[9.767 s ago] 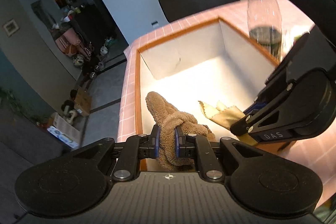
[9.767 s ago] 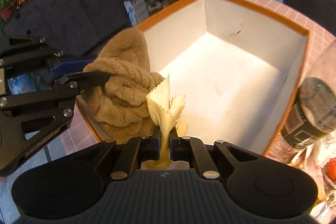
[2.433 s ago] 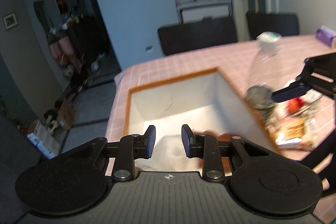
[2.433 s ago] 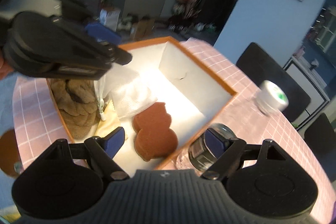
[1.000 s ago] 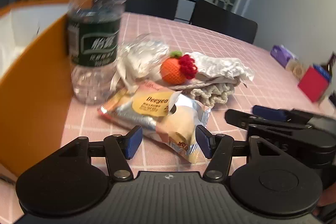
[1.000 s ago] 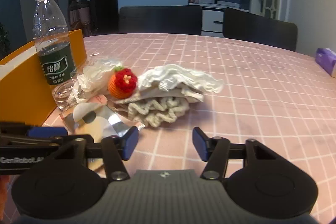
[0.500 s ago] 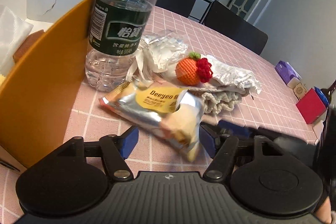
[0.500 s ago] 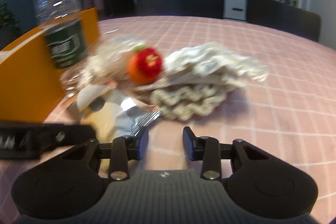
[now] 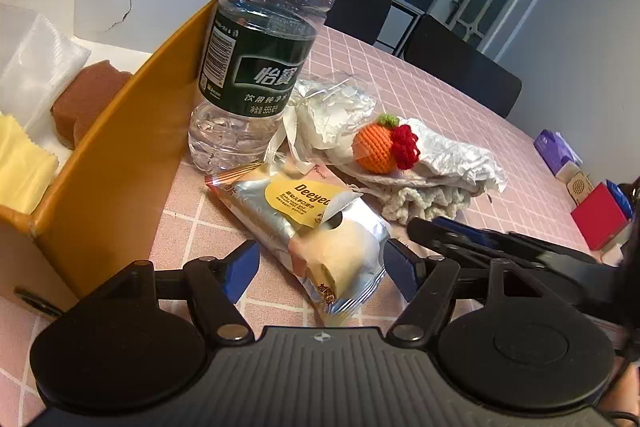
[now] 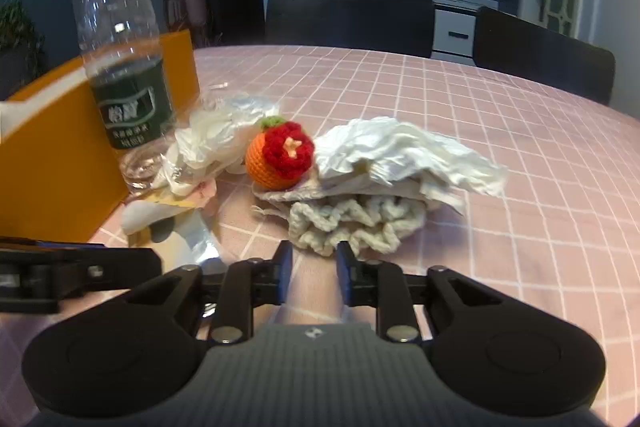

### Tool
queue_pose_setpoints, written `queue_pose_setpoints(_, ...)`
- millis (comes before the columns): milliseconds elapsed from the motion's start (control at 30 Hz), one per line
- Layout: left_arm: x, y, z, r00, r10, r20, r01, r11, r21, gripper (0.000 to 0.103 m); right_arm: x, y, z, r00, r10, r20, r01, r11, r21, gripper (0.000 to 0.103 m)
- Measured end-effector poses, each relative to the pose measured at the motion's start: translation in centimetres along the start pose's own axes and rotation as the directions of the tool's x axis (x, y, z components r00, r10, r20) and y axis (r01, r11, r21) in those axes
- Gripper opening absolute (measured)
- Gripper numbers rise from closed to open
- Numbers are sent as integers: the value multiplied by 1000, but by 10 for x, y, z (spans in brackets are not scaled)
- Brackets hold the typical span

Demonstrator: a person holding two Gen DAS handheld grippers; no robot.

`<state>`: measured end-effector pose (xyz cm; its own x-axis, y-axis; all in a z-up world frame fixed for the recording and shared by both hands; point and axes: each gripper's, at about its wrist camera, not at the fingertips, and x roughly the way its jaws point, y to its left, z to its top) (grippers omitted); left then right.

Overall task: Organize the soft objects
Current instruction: 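Grasp the Deeyeo snack bag with the left tool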

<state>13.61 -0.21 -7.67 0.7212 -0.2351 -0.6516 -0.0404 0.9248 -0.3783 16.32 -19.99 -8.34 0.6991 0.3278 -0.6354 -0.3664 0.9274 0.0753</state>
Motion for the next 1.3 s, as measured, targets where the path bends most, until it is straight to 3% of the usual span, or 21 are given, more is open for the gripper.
queue_pose_setpoints(200,2,-1,1,1000,3,-11,-3,1000,4,86,2,15,-9,994,107,-35,-108,994,-25,19)
queue_pose_setpoints(367,11,-7,-1,997,67,-26,-66,996,67,89,-16,24,-24,982,178,-59,-180,984,-18,19)
queue_pose_setpoints(500,20,-14,-2,993,110,-32,-106,987,123,92,-19,16,-26,994,96,-54,-97,995,-19,20)
queue_pose_setpoints(700,37,-24,-6,982,188,-15,-182,965,191,95,-22,9,-26,997,64,-53,-66,997,-31,21)
queue_pose_setpoints(800,38,-27,-9,981,195,1,-190,954,231,87,-29,8,-24,998,46,-32,-48,997,-58,21)
queue_pose_setpoints(933,34,-26,-7,979,201,9,-197,949,246,67,-44,9,-11,998,44,37,-40,993,-108,21)
queue_pose_setpoints(1000,29,-24,-6,982,190,8,-187,952,242,64,-51,12,-1,995,48,85,-36,989,-141,21)
queue_pose_setpoints(1133,18,-24,-8,983,182,24,-182,951,249,63,-50,19,18,987,46,155,-14,980,-200,39)
queue_pose_setpoints(1300,2,-17,-8,986,159,40,-164,958,237,63,-19,25,37,990,45,135,-9,967,-254,46)
